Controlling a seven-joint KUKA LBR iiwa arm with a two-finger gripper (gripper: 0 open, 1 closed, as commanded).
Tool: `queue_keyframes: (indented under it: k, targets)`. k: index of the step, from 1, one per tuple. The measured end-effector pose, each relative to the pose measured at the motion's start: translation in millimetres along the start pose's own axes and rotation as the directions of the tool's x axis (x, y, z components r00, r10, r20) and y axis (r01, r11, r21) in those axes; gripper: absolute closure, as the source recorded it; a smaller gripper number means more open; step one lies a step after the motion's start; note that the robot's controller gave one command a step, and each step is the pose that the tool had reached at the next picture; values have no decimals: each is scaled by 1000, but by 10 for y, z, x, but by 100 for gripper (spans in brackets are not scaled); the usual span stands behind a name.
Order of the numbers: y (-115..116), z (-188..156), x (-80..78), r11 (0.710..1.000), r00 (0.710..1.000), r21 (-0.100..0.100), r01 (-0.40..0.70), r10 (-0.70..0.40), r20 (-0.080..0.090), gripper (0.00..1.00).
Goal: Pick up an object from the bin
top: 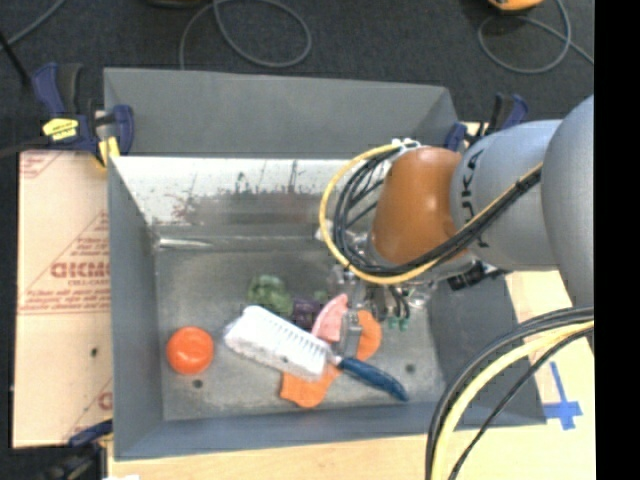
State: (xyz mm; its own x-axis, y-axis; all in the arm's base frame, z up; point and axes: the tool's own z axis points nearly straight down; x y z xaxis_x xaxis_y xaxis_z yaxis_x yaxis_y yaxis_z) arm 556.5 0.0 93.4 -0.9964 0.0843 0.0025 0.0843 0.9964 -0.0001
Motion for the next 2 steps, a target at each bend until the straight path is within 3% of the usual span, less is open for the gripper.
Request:
queue_keyframes:
  k: [1,2]
  targets:
    - [-3,244,-596,986,986,1,168,-168,-1,100]
    - [-3,244,-596,986,986,1,168,-168,-1,100]
